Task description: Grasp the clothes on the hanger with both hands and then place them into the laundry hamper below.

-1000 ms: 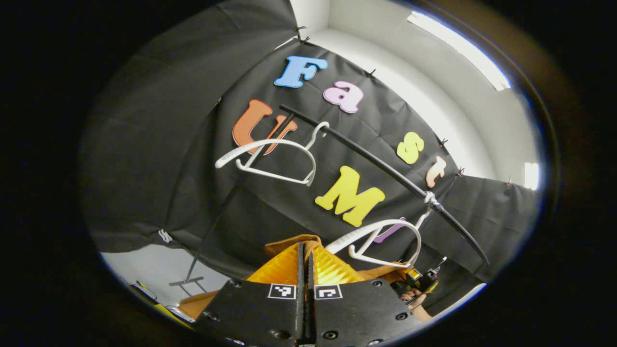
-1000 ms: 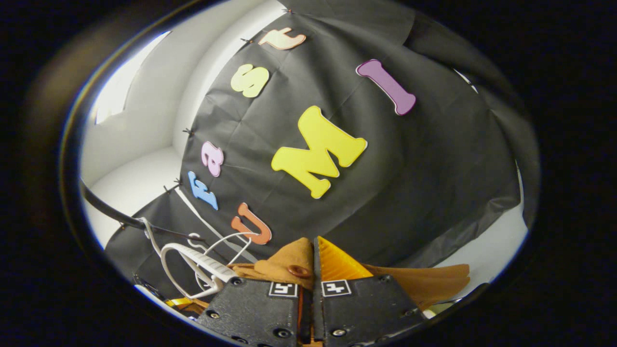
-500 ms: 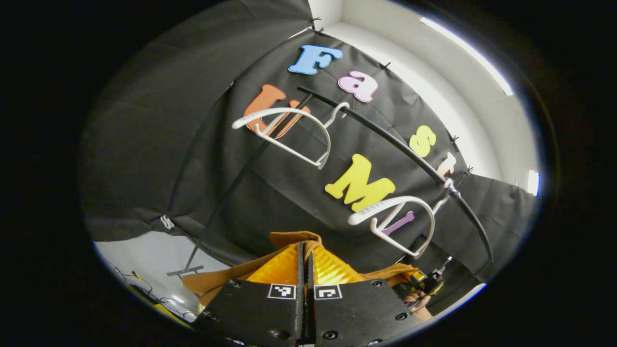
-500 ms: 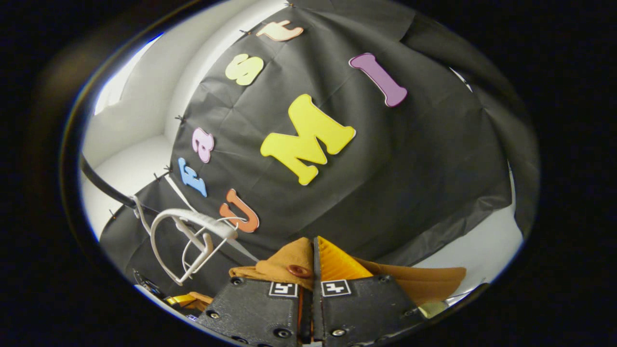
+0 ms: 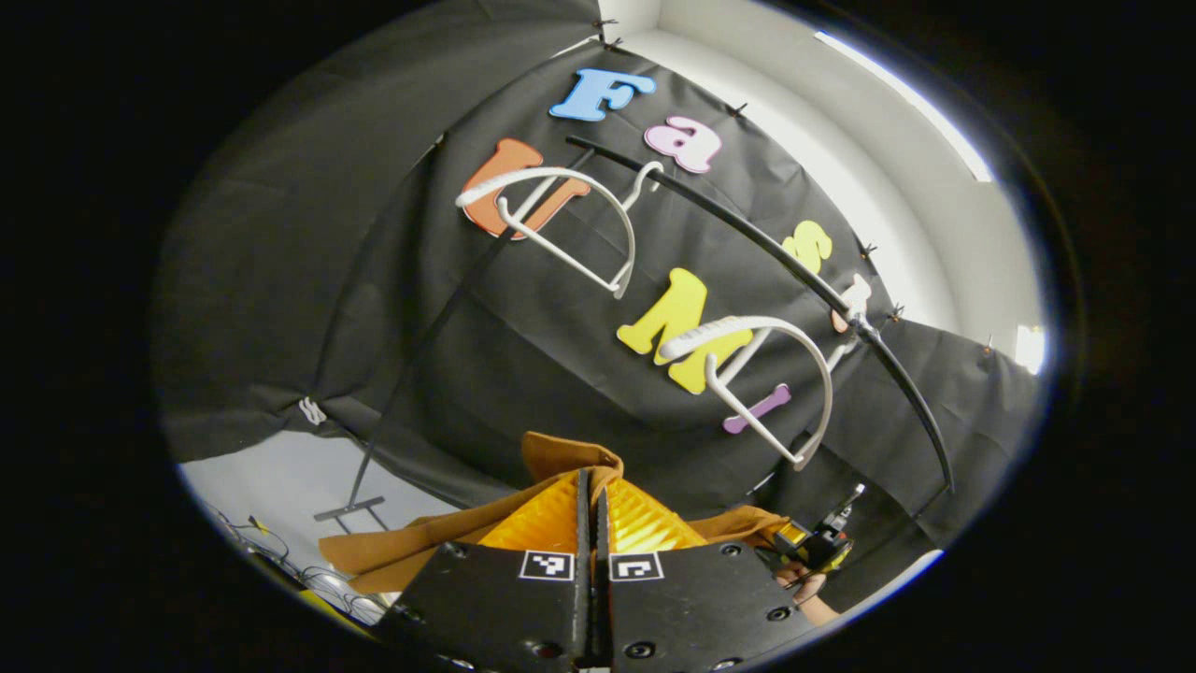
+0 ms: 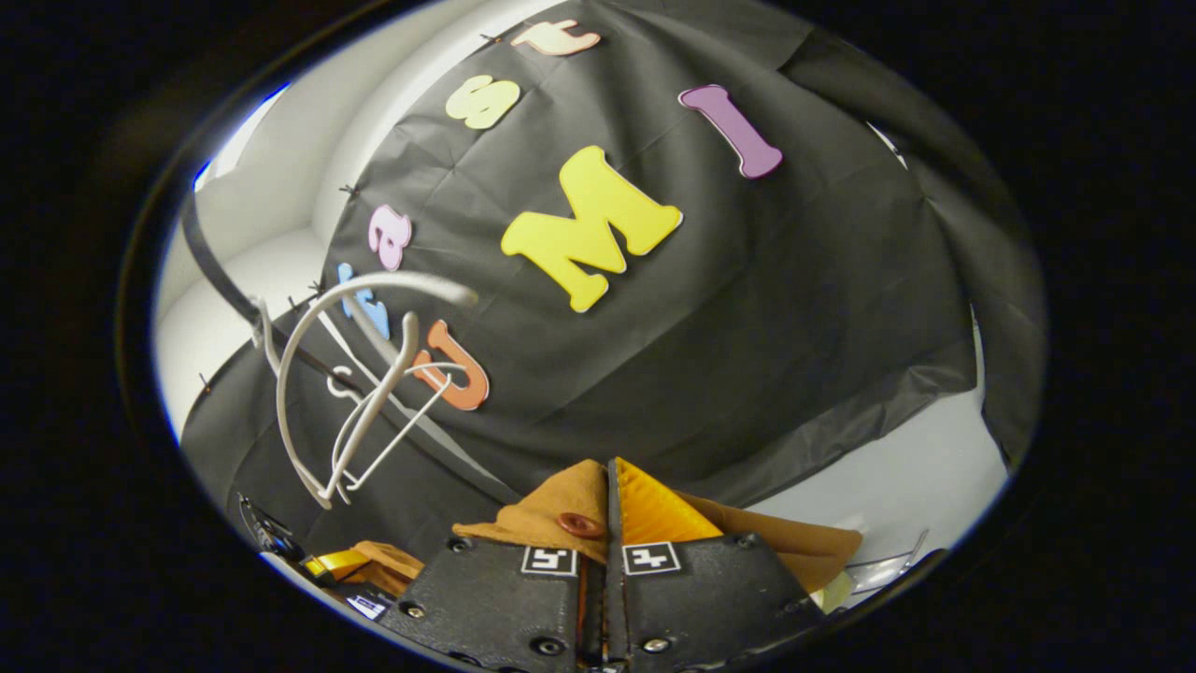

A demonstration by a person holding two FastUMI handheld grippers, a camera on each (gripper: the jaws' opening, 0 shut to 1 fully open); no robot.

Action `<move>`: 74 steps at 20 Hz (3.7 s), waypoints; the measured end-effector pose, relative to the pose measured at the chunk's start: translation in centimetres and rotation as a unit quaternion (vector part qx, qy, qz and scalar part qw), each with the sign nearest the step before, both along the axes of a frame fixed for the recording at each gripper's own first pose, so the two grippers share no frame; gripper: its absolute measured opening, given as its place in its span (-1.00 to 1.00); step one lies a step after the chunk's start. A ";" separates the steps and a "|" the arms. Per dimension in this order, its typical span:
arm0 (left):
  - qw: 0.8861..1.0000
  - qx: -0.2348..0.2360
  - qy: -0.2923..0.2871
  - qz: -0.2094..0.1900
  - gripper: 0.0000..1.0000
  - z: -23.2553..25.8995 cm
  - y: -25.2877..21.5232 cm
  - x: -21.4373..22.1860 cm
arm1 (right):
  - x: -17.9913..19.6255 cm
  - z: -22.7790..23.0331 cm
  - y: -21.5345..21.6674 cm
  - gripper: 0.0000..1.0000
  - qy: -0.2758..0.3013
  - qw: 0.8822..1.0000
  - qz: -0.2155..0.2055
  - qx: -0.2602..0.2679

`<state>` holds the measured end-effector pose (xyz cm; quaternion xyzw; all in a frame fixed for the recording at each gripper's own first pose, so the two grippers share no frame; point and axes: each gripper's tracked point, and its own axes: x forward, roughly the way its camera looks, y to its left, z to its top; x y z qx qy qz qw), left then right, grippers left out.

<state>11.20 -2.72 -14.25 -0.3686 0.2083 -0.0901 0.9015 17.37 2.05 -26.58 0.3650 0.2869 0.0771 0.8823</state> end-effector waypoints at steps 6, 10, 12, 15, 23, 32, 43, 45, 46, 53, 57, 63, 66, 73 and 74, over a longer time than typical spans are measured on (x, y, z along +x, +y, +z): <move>0.998 -0.004 -0.007 -0.059 -1.00 0.8 -3.7 -2.4 | -4.9 0.6 4.0 -0.90 0.004 1.000 0.011 -0.011; 0.993 0.001 -0.024 -0.119 -1.00 2.1 -6.8 -4.3 | -8.5 1.5 7.4 -0.90 0.005 0.999 0.020 -0.026; 0.989 0.006 -0.028 -0.147 -1.00 2.4 -8.7 -4.5 | -9.7 1.8 9.3 -0.89 0.011 0.999 0.025 -0.025; 0.984 0.017 -0.031 -0.173 -1.00 3.0 -10.3 -5.3 | -10.2 3.2 12.0 -0.89 0.007 0.999 0.039 -0.023; 0.984 0.015 -0.068 -0.163 -0.88 7.1 -11.8 -4.6 | -9.8 8.5 14.3 -0.89 -0.033 0.996 0.087 0.010; 0.990 0.035 0.008 -0.135 -1.00 -0.7 -12.0 -3.8 | -10.1 0.1 13.0 -0.90 0.055 0.991 0.121 -0.002; 0.957 0.146 0.180 -0.172 -1.00 -17.4 -13.8 -5.7 | -12.2 -17.9 11.1 -0.89 0.267 0.941 0.164 -0.130; 0.947 0.168 0.207 -0.177 -1.00 -19.4 -13.4 -6.4 | -12.3 -20.0 11.2 -0.89 0.300 0.925 0.177 -0.153; 0.943 0.179 0.219 -0.177 -0.99 -20.4 -13.2 -6.7 | -12.7 -20.3 11.4 -0.89 0.307 0.919 0.185 -0.165; 0.913 0.223 0.295 -0.175 -0.63 -24.4 -11.5 -7.7 | -14.5 -20.4 10.0 -0.06 0.312 0.909 0.180 -0.209; 0.907 0.217 0.317 -0.173 0.25 -25.3 -10.8 -9.8 | -15.6 -18.5 7.5 0.27 0.299 0.913 0.141 -0.241; 0.889 0.279 0.314 -0.183 1.00 -25.1 -8.4 -11.9 | -19.1 -14.5 3.5 0.34 0.271 0.913 0.051 -0.300; 0.887 0.310 0.290 -0.180 0.94 -23.3 -7.7 -11.9 | -20.2 -11.6 1.6 0.29 0.242 0.907 0.021 -0.344; 0.922 0.333 0.166 -0.111 0.94 -13.2 -7.6 -9.7 | -18.1 -1.0 0.4 0.29 0.074 0.911 -0.020 -0.405; 0.924 0.342 0.144 -0.094 0.94 -11.4 -7.3 -9.6 | -18.1 1.2 0.4 0.29 0.047 0.911 -0.020 -0.409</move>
